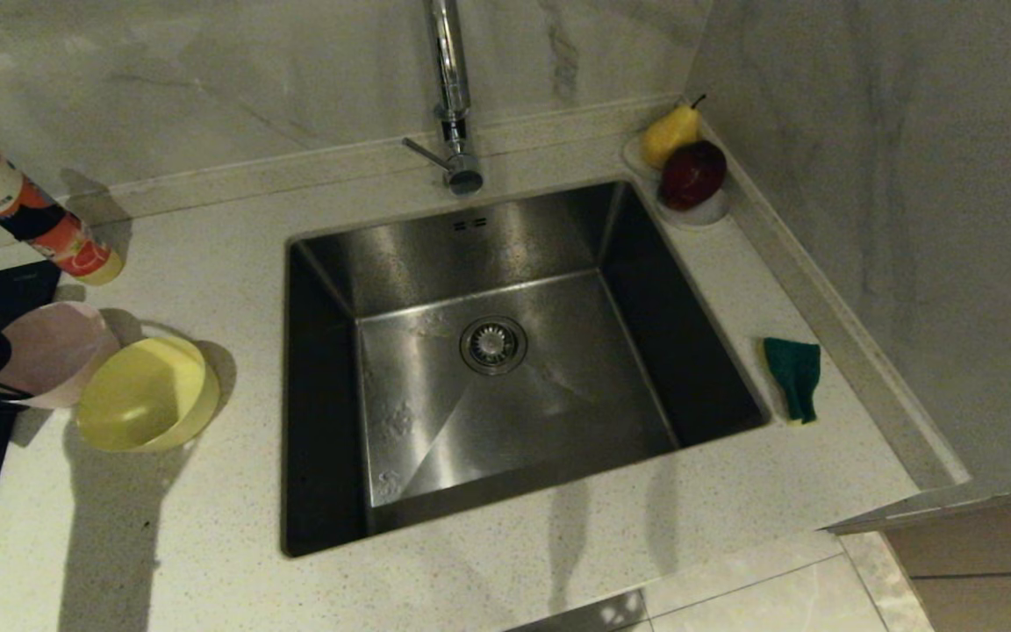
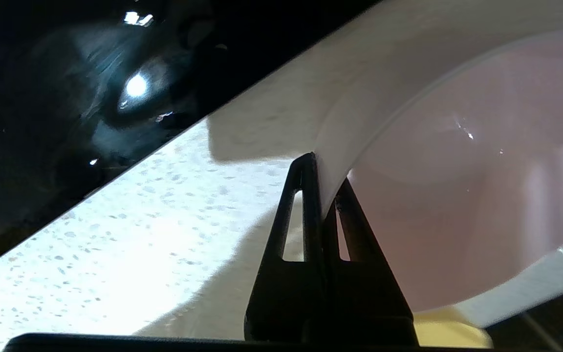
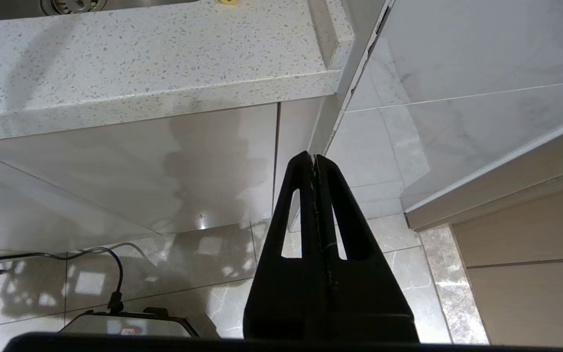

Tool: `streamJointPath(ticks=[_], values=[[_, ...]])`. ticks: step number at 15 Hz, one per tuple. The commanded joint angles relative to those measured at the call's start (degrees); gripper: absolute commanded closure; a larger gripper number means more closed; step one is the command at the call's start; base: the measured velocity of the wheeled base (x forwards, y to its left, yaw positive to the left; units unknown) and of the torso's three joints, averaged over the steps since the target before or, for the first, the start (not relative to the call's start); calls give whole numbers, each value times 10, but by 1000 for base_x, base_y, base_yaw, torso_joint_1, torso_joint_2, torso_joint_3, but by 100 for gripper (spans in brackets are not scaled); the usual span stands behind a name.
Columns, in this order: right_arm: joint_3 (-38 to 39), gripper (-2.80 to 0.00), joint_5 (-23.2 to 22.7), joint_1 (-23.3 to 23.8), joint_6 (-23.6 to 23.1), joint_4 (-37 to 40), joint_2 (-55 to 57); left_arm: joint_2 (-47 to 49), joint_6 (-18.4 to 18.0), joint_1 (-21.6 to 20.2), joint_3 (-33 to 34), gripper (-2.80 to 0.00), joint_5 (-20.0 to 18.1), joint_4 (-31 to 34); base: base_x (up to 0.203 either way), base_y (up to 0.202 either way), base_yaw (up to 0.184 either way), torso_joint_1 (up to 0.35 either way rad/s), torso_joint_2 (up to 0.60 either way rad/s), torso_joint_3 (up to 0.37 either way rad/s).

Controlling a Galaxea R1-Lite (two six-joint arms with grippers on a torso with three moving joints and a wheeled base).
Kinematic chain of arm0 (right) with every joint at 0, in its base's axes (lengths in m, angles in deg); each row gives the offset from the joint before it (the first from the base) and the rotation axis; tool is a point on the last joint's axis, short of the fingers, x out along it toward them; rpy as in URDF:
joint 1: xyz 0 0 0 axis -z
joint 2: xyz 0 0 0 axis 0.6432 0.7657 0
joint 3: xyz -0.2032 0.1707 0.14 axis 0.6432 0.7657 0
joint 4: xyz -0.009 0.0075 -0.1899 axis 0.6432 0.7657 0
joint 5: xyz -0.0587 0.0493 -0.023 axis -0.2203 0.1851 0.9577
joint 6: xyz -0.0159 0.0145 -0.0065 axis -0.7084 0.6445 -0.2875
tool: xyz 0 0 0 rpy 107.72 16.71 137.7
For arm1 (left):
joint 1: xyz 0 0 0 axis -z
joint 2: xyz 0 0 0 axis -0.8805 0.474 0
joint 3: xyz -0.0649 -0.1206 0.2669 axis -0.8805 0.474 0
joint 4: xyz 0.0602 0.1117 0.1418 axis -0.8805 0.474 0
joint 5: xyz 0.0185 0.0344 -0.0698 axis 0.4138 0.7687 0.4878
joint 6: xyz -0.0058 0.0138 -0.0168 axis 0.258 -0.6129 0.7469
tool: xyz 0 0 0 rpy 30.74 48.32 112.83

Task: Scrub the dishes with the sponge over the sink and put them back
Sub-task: Place the bowl on the bowl

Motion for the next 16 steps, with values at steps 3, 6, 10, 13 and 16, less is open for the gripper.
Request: streamJointPath(ticks=[3,6,10,13,16], values=[[0,0,0,0,0,0,1,-33,4,-1,-36,0,0,18,0,0,0,0,0,0],[0,0,0,0,0,0,1,-51,2,-4,-60,0,1,45,0,0,0,0,0,0],[0,0,0,0,0,0,1,-77,-2,-1,-57,0,-36,95,0,0,0,0,0,0],[0,0,0,0,0,0,1,-82,-26,22,-52,0,-40,135,0,0,0,0,0,0],[0,0,0,0,0,0,1,-96,-39,67,-21,0,-38,144,0,0,0,0,0,0]])
